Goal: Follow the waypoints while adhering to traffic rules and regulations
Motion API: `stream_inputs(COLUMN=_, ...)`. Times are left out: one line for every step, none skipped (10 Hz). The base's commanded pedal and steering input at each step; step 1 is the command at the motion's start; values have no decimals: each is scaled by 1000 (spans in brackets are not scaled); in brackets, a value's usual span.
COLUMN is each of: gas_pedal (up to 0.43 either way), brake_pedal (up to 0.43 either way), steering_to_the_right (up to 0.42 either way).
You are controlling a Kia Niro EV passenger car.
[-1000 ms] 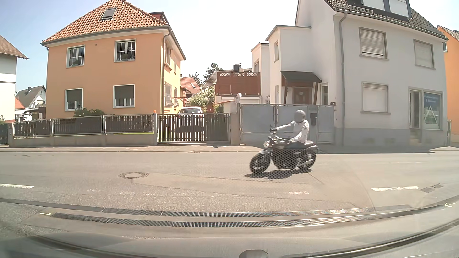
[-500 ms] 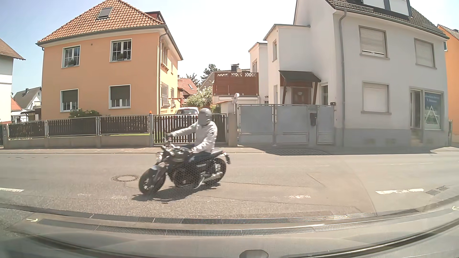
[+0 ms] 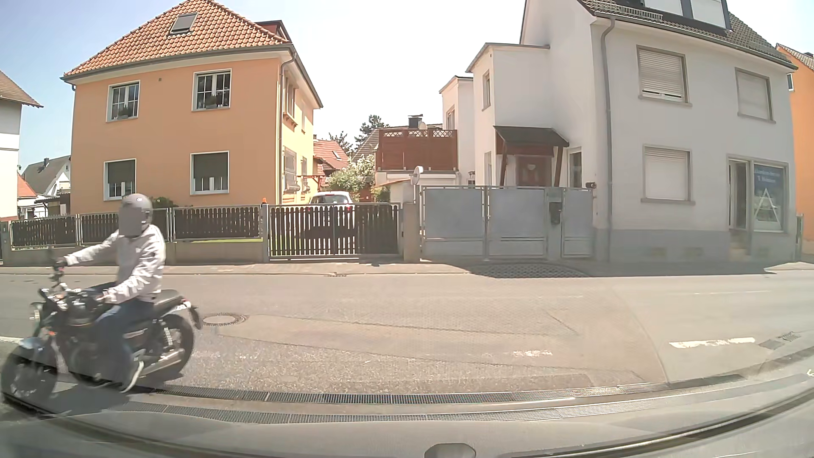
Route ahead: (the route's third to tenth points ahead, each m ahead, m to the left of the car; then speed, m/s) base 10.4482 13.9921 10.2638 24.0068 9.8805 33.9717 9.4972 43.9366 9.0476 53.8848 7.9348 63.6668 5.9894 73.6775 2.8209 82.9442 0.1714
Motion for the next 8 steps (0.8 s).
stream_inputs(gas_pedal=0, brake_pedal=171, steering_to_the_right=78)
stream_inputs(gas_pedal=0, brake_pedal=152, steering_to_the_right=79)
stream_inputs(gas_pedal=0, brake_pedal=152, steering_to_the_right=78)
stream_inputs(gas_pedal=0, brake_pedal=159, steering_to_the_right=79)
stream_inputs(gas_pedal=0, brake_pedal=171, steering_to_the_right=79)
stream_inputs(gas_pedal=0, brake_pedal=171, steering_to_the_right=79)
stream_inputs(gas_pedal=0, brake_pedal=159, steering_to_the_right=79)
stream_inputs(gas_pedal=0, brake_pedal=152, steering_to_the_right=79)
